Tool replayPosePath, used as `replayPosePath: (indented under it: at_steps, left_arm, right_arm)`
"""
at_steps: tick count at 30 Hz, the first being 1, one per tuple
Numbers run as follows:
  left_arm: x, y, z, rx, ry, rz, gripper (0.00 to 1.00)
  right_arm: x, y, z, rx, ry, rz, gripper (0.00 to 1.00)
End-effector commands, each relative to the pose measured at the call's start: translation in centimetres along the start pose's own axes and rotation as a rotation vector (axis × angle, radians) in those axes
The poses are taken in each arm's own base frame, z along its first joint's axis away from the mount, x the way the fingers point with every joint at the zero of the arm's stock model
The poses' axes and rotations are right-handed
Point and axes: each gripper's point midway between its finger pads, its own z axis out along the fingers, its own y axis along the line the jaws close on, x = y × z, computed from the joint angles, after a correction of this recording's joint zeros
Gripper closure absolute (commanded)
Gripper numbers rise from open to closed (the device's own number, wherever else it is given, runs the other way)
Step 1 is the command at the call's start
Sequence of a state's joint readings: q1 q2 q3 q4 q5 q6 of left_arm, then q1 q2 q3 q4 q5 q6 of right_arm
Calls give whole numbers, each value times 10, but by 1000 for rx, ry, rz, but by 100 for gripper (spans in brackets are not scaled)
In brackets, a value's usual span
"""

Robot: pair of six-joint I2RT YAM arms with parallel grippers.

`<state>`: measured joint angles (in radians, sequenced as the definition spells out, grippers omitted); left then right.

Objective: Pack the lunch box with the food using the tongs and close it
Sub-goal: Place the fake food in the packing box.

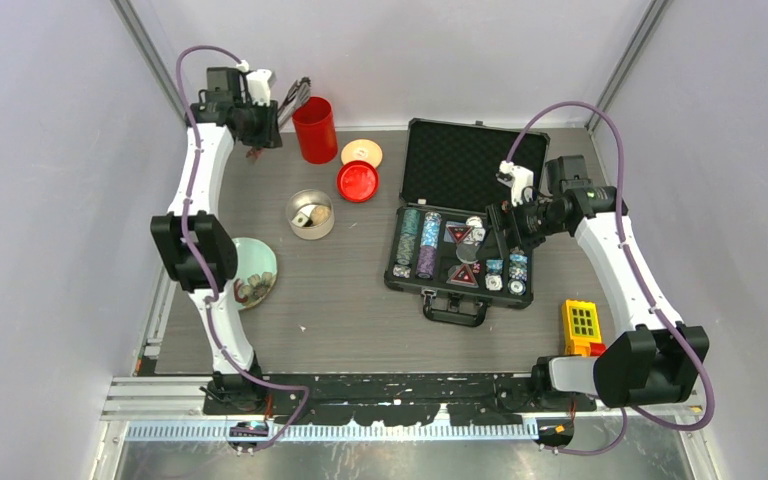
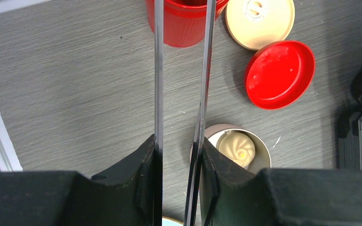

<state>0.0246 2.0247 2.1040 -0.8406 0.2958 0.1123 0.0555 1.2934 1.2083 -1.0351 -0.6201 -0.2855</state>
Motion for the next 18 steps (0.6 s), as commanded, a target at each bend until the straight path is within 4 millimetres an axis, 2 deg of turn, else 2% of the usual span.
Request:
replayPosePath:
  at_steps: [1, 6, 10, 18]
  left_arm:
    - [-28, 2, 1, -37, -75, 52, 97]
    - [-23, 10, 12, -60, -56, 36, 93]
    - [-19, 11, 18, -56, -30, 28, 87]
    - [-14, 8, 16, -43, -3, 24, 68]
  right_arm:
    - [-12, 2, -12, 29, -57, -42, 12]
    - [-13, 3, -11, 19, -57, -36, 12]
    - [-13, 3, -12, 23, -60, -39, 12]
    - [-12, 4, -11, 18, -55, -32, 12]
